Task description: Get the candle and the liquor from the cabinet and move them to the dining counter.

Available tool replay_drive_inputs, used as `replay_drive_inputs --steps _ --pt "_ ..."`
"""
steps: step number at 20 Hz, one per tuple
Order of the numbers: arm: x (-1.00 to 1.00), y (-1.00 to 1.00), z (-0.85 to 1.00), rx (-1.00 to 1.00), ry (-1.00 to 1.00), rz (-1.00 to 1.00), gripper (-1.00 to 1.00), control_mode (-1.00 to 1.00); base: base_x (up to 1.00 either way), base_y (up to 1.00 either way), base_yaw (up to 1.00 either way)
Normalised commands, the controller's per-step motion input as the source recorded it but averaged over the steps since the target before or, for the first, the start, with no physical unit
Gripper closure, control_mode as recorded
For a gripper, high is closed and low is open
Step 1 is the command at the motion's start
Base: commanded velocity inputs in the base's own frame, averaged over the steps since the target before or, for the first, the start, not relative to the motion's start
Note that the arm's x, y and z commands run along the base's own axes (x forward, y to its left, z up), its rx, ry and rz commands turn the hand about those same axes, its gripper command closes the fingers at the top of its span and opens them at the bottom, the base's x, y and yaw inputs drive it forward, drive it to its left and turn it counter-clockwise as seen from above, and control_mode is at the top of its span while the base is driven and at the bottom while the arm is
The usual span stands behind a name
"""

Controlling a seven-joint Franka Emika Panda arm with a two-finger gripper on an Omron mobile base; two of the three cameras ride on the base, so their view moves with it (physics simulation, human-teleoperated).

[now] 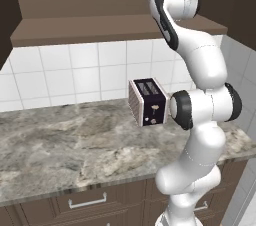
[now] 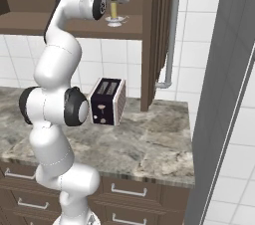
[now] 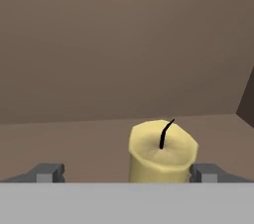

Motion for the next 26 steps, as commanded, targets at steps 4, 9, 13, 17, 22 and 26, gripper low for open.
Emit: replay_drive_inputs --steps 4,9,13,17,22,26 --pt "0.0 0.0 0.0 0.0 0.0 0.0 1.0 -1.0 0.0 0.0 0.0" --pt "0.0 0.0 0.0 0.0 0.0 0.0 1.0 -1.0 0.0 0.0 0.0" --pt "0.0 0.0 0.0 0.0 0.0 0.0 1.0 -1.0 0.0 0.0 0.0" --pt "0.0 0.0 0.0 0.0 0.0 0.0 1.0 -1.0 0.0 0.0 0.0" --pt "-0.1 -0.02 -0.06 0.0 0.0 0.0 1.0 -1.0 0.0 0.0 0.0" --pt "-0.71 -0.11 -0.45 0.04 0.0 0.0 1.0 -1.0 0.0 0.0 0.0"
